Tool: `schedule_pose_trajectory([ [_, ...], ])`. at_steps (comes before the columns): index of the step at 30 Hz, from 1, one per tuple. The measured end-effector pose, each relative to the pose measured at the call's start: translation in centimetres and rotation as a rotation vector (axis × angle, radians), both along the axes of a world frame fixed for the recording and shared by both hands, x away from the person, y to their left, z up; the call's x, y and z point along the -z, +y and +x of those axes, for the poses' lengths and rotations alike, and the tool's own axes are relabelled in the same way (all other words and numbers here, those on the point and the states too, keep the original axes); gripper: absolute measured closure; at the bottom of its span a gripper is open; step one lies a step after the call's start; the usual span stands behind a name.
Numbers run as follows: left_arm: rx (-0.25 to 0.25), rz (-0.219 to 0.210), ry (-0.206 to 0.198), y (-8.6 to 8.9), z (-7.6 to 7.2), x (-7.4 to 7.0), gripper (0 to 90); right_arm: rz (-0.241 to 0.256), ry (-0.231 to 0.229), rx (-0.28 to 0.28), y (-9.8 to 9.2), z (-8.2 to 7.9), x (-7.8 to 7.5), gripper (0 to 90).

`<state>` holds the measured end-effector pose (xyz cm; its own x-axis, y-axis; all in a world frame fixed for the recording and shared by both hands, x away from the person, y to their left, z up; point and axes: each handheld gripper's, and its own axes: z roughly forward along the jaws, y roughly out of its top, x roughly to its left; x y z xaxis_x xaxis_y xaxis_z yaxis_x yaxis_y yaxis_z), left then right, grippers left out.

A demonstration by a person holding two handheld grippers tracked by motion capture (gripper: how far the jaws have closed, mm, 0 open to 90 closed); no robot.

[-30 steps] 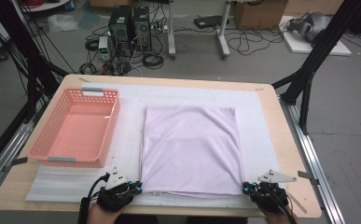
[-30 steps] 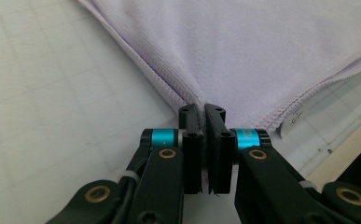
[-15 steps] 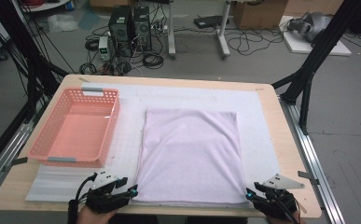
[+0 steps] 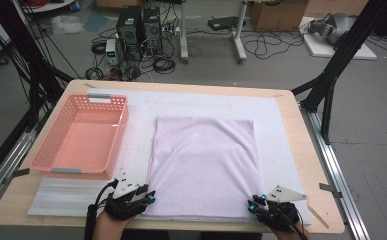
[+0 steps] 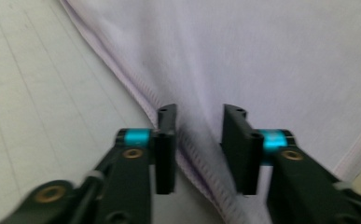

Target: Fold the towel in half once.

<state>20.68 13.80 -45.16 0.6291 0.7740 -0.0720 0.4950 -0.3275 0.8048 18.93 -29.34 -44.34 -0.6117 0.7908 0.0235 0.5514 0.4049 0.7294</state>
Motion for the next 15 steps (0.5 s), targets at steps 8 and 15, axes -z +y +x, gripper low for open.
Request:
schedule_pose_trajectory([
  [8,0.027,0.022,0.019,0.5,-1.0,-1.8,86.1,-0.033,0.034,-0.071,-0.7,-1.1,-1.6,88.2],
  [15,0.06,0.031,0.147,1.0,-0.6,-1.6,80.5,-0.068,0.09,-0.103,-0.5,-1.0,-2.2,86.8],
])
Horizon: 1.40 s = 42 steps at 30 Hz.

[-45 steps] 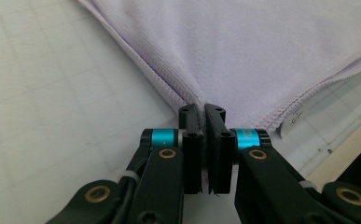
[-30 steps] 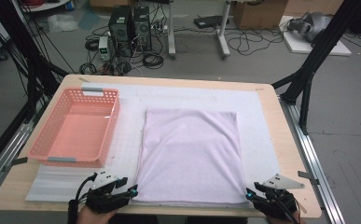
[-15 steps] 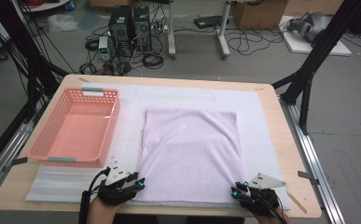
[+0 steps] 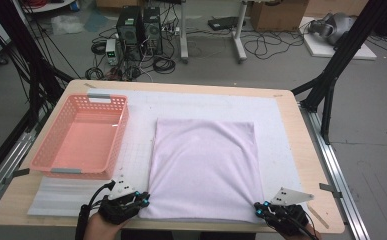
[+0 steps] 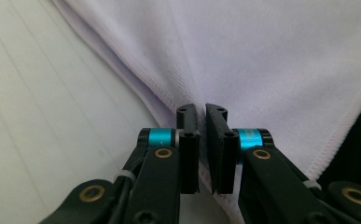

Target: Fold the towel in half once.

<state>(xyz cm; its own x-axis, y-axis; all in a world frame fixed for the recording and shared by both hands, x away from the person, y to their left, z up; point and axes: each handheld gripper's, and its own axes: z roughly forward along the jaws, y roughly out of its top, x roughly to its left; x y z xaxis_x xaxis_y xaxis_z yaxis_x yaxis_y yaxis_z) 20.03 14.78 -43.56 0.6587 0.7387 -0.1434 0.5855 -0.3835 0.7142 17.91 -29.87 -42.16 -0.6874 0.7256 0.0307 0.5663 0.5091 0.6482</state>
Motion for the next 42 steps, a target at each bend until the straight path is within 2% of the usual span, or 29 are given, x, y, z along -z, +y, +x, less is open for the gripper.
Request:
schedule_pose_trajectory([
  [2,-0.004,0.009,0.0,0.1,0.1,0.0,75.8,-0.023,0.019,-0.006,0.1,0.2,0.5,84.3],
  [3,-0.016,0.015,-0.008,0.1,0.2,-0.2,68.8,-0.022,0.019,-0.006,0.0,0.4,0.6,81.2],
  [4,-0.026,0.0,-0.031,0.1,0.5,-0.6,63.1,-0.015,0.016,0.001,-0.1,0.6,0.5,75.7],
  [6,-0.037,-0.024,-0.065,0.0,1.0,-1.0,61.4,0.037,-0.016,0.023,-0.4,1.4,0.0,68.2],
  [9,-0.045,-0.077,-0.123,-0.4,2.3,-1.3,55.3,0.073,-0.069,0.055,-0.8,2.5,-0.5,58.8],
  [11,-0.057,-0.103,-0.165,-0.7,3.4,-1.5,53.4,0.099,-0.101,0.092,-1.1,3.5,-0.7,57.0],
  [14,-0.094,-0.116,-0.206,-1.3,5.6,-1.8,51.5,0.127,-0.146,0.139,-1.5,5.1,-0.8,54.7],
  [18,-0.148,-0.14,-0.206,-2.1,8.7,-2.2,50.0,0.148,-0.16,0.207,-2.3,7.9,-0.9,51.8],
  [22,-0.199,-0.159,-0.216,-2.7,12.2,-2.7,48.4,0.167,-0.157,0.24,-3.1,11.2,-0.9,51.3],
  [25,-0.229,-0.171,-0.231,-2.9,14.7,-3.0,48.0,0.162,-0.145,0.238,-3.4,13.5,-0.9,51.4],
  [27,-0.231,-0.167,-0.253,-3.0,16.0,-3.0,47.8,0.153,-0.136,0.234,-3.5,14.7,-0.9,51.4],
  [29,-0.215,-0.141,-0.259,-3.1,17.3,-2.8,46.0,0.145,-0.137,0.229,-3.4,15.6,-0.9,51.5],
  [31,-0.217,-0.132,-0.258,-3.2,18.5,-2.6,45.7,0.139,-0.137,0.225,-3.4,16.3,-1.1,51.5],
  [35,-0.274,-0.145,-0.236,-3.4,20.7,-2.1,46.0,0.145,-0.137,0.217,-3.2,17.0,-1.2,51.7],
  [39,-0.327,-0.12,-0.208,-3.3,22.9,-1.7,42.0,0.145,-0.139,0.214,-3.4,17.4,-1.0,50.4],
  [41,-0.33,-0.125,-0.189,-3.2,23.7,-1.6,39.4,0.152,-0.138,0.218,-3.4,17.5,-1.0,49.7],
  [42,-0.338,-0.11,-0.186,-3.2,24.1,-1.5,39.0,0.156,-0.141,0.22,-3.5,17.6,-0.9,49.1],
])
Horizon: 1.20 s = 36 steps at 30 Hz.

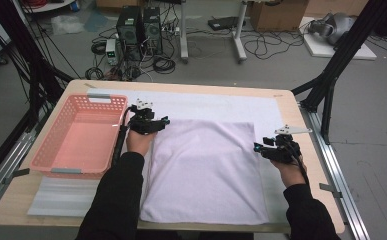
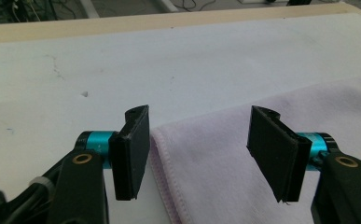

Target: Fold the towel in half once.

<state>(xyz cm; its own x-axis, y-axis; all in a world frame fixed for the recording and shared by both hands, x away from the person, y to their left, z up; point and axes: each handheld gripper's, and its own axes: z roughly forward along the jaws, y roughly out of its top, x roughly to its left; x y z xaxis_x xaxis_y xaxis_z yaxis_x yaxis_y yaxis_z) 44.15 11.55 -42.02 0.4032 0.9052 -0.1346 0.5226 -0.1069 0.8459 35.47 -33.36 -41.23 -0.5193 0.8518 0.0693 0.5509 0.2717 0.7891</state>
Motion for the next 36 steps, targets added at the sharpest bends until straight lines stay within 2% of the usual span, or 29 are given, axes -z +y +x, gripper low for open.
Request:
schedule_pose_trajectory([
  [2,0.003,0.015,-0.001,-0.1,0.6,0.1,39.1,0.009,-0.003,0.004,-0.1,0.1,0.0,48.8],
  [3,-0.007,0.022,-0.014,0.0,0.8,0.3,40.2,0.009,-0.004,0.001,-0.1,0.2,0.1,48.8],
  [4,-0.02,0.02,-0.011,0.1,1.0,0.6,42.6,0.011,0.0,0.004,-0.1,0.2,0.1,48.8],
  [7,-0.044,0.041,0.038,0.6,1.7,1.9,45.7,0.009,-0.004,-0.002,-0.2,0.4,0.2,48.8],
  [10,-0.026,0.023,0.064,0.8,2.2,2.9,45.7,0.008,0.001,-0.002,-0.2,0.5,0.3,48.8],
  [14,-0.004,0.033,0.084,0.6,2.5,3.1,47.7,0.007,0.011,0.008,-0.3,0.8,0.5,48.8],
  [15,0.005,0.047,0.08,0.6,2.5,3.1,50.2,0.005,0.011,0.008,-0.3,1.0,0.5,48.8],
  [16,0.035,0.059,0.073,0.5,2.4,3.1,60.1,0.002,0.006,0.007,-0.2,1.2,0.6,48.7],
  [17,0.061,0.083,0.053,0.2,2.2,3.0,78.5,0.002,0.01,0.008,-0.1,1.3,0.6,48.4],
  [18,0.054,0.137,0.027,0.0,2.1,2.9,83.8,0.0,0.009,0.009,0.0,1.5,0.6,48.4],
  [19,0.028,0.158,0.003,-0.1,2.0,2.6,85.3,-0.003,0.007,0.008,0.2,1.8,0.7,48.4],
  [21,-0.022,0.154,-0.047,0.0,1.8,2.0,85.8,-0.015,0.008,0.019,0.5,2.4,0.6,48.5],
  [22,-0.025,0.156,-0.072,0.0,1.8,1.7,85.8,-0.024,0.001,0.027,0.6,2.7,0.6,48.5],
  [23,-0.016,0.168,-0.078,-0.1,1.8,1.7,85.7,-0.032,-0.017,0.044,0.7,3.2,0.6,48.3],
  [24,-0.014,0.178,-0.073,-0.1,1.8,1.8,85.5,-0.033,-0.025,0.064,0.7,3.7,0.6,47.2],
  [27,-0.029,0.166,-0.005,0.1,2.0,2.3,84.6,-0.046,-0.017,0.095,0.9,5.5,0.9,44.3],
  [28,-0.027,0.168,0.004,0.1,2.0,2.5,84.3,-0.046,-0.026,0.102,0.9,6.2,1.1,43.4],
  [30,-0.022,0.176,0.006,0.1,2.0,2.6,83.8,-0.049,-0.032,0.116,1.1,7.5,1.4,42.8],
  [32,-0.02,0.177,0.001,0.0,2.1,2.7,83.8,0.005,-0.011,0.129,1.2,8.8,1.9,42.4],
  [34,-0.021,0.174,0.007,0.0,2.1,2.8,83.6,-0.003,0.004,0.144,1.4,9.9,2.4,43.1],
  [35,-0.019,0.174,0.008,0.0,2.1,2.8,83.6,-0.004,0.027,0.138,1.5,10.5,2.8,45.3],
  [36,-0.016,0.175,0.011,0.1,2.1,2.8,83.4,-0.005,0.042,0.126,1.7,10.8,3.1,53.3],
])
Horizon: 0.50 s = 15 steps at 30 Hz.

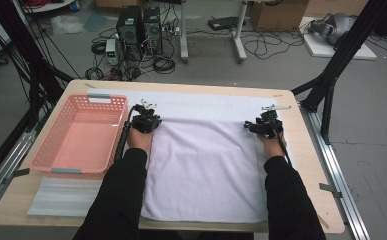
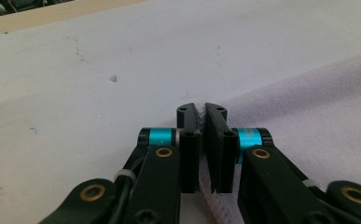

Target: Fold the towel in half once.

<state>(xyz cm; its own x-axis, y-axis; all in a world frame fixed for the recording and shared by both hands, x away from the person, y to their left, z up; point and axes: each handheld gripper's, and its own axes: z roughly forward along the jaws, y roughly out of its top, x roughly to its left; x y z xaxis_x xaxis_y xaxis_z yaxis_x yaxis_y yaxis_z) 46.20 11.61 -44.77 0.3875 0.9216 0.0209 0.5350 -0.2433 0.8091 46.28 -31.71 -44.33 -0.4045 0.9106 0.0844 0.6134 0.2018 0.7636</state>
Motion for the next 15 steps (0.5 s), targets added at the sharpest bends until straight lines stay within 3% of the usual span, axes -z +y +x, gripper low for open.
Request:
schedule_pose_trajectory([
  [1,0.0,-0.005,0.002,0.0,0.0,0.0,83.3,-0.025,0.023,-0.03,0.3,0.2,0.5,58.9],
  [2,0.001,-0.008,0.004,0.1,0.0,0.0,83.3,-0.027,0.01,-0.036,0.4,0.2,0.5,73.0],
  [3,-0.005,-0.011,0.01,0.2,0.0,0.0,83.5,0.003,0.015,-0.055,0.4,0.2,0.5,85.0],
  [4,-0.016,-0.016,0.005,0.3,0.0,-0.2,85.0,-0.036,0.003,-0.069,0.6,0.1,0.3,86.5],
  [6,-0.047,-0.048,-0.051,0.6,-0.3,-0.9,86.5,-0.114,-0.052,-0.051,0.5,-0.1,-0.4,87.3],
  [9,-0.041,-0.054,-0.123,0.3,-0.5,-1.6,86.8,-0.108,-0.135,-0.013,-0.3,-0.4,-1.7,87.3],
  [10,-0.037,-0.044,-0.126,0.2,-0.5,-1.5,86.8,-0.117,-0.147,-0.013,-0.4,-0.4,-2.0,87.3],
  [13,-0.051,-0.032,-0.083,0.2,-0.3,-0.9,85.9,-0.164,-0.164,-0.007,0.2,-0.4,-1.8,86.8],
  [15,-0.071,0.019,-0.061,0.1,-0.2,-0.3,82.1,-0.208,-0.157,0.012,0.7,-0.3,-1.2,83.2],
])
